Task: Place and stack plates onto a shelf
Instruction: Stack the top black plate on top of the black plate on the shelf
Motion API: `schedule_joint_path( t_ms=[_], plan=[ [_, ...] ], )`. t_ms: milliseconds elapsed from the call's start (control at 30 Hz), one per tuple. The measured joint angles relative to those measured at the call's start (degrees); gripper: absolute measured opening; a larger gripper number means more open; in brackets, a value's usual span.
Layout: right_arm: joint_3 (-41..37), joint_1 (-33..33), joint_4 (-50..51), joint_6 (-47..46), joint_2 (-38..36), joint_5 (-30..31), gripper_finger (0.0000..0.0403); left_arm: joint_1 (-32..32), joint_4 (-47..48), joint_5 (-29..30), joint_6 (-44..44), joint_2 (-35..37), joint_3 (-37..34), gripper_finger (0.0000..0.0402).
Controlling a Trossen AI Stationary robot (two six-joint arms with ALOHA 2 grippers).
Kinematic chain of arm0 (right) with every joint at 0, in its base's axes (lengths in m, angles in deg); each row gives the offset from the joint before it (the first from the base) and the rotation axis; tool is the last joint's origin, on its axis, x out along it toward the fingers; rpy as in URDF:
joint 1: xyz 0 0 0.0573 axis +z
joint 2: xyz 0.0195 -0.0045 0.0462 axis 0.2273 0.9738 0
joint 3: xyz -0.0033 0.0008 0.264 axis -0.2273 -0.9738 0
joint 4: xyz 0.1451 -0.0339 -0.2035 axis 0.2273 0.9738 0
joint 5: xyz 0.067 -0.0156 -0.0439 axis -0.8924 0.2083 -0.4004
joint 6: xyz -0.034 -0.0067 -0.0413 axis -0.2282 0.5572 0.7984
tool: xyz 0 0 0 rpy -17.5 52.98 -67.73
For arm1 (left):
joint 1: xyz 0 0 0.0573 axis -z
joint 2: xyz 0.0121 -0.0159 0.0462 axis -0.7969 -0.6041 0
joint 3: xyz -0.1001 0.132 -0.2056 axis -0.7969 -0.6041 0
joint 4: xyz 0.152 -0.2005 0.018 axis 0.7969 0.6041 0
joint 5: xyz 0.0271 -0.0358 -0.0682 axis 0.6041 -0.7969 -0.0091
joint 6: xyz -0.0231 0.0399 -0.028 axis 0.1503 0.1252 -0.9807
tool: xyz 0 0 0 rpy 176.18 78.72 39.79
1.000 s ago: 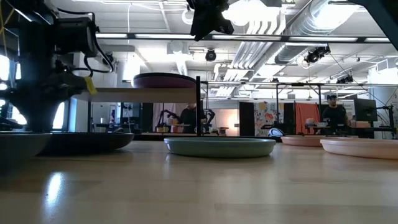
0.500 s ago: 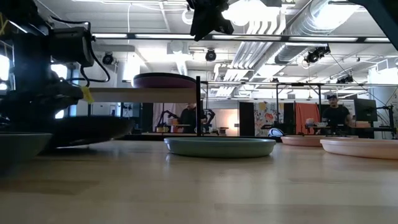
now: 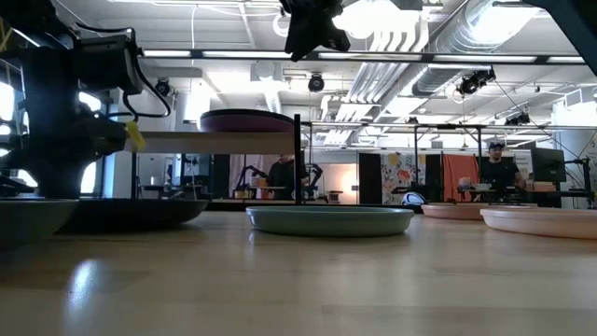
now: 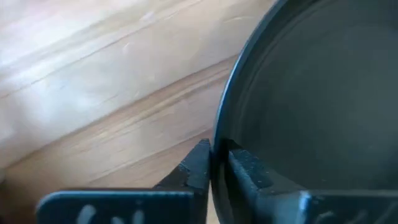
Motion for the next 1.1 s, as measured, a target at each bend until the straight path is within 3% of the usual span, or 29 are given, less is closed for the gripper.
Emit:
schedule_joint_path(
  t_ms=[400, 700, 933, 1100],
  plan=[
    [0.0, 0.0, -0.02, -1.61, 0.0, 0.21, 0.0064, 0.02, 2.22, 0.0, 7.59, 4.07, 5.74, 0.0002],
    [0.0, 1.66, 0.0, -5.15, 0.0, 6.67, 0.0064, 0.0, 9.84, 0.38, 13.98, 6.82, 16.71, 0.0001],
    [0.0, 3.39, 0.15, -9.54, 0.0, 11.86, 0.0064, -0.78, 13.13, 7.05, 20.45, 7.56, 25.43, 0.0001],
    [0.0, 4.4, 0.42, -13.67, 0.0, 14.72, 0.0064, -4.63, 13.1, 10.06, 26.12, 7.24, 30.73, 0.0001]
  ],
)
